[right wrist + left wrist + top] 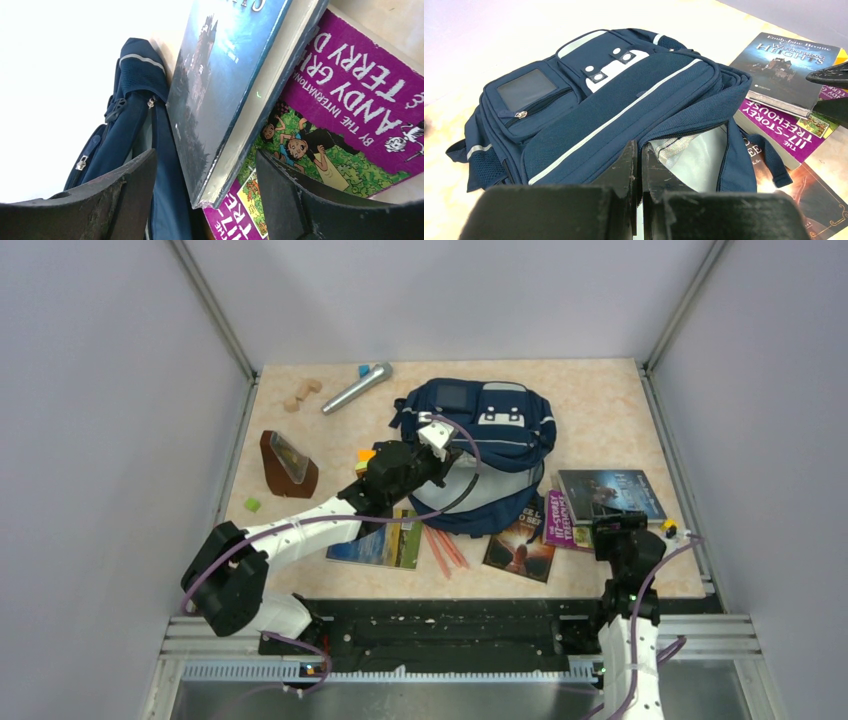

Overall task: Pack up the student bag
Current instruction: Pick up the book from the center of the board.

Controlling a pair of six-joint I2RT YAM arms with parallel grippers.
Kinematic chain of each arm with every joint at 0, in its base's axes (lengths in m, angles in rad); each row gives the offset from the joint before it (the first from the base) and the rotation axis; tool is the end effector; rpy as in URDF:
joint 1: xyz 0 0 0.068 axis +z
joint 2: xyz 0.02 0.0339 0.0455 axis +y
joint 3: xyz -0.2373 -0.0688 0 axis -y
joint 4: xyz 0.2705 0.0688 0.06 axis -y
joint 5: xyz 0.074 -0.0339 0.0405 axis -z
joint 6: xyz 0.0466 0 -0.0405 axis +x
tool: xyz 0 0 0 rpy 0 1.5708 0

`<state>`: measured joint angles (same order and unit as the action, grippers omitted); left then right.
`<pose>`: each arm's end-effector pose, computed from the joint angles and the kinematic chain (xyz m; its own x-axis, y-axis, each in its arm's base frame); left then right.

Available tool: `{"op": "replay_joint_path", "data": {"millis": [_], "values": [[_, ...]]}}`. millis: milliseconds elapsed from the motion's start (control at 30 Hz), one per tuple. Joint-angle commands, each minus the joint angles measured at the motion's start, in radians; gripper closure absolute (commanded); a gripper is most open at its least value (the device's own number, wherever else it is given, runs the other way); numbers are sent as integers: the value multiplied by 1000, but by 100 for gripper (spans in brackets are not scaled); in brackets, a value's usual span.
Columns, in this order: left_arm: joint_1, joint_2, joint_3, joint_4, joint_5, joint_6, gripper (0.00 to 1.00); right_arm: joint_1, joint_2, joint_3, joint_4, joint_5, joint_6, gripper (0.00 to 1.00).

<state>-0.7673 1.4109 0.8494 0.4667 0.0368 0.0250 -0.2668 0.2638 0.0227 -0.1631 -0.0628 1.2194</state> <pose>0.2602 -0.2533 0.2431 -0.0501 0.0830 -0.9953 0.7216 0.6920 0.0214 0.1732 -0.0443 0.1217 0.0642 0.9539 -0.2933 0.4276 0.2393 0.8717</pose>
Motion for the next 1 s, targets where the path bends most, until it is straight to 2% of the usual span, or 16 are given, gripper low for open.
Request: {"op": "replay_joint_path", "data": {"millis": [0,700,833,967], "values": [[9,-51,50,98,-2,-13,100,-5,23,-66,79,-8,47,30],[10,-70,46,99,4,-15,100,-8,333,-130,449,35,-1,36],[10,-71,43,98,3,-12,100,-8,413,-133,522,32,-6,45],[10,-73,42,99,0,-10,100,-8,468,-126,579,30,-15,61]]}}
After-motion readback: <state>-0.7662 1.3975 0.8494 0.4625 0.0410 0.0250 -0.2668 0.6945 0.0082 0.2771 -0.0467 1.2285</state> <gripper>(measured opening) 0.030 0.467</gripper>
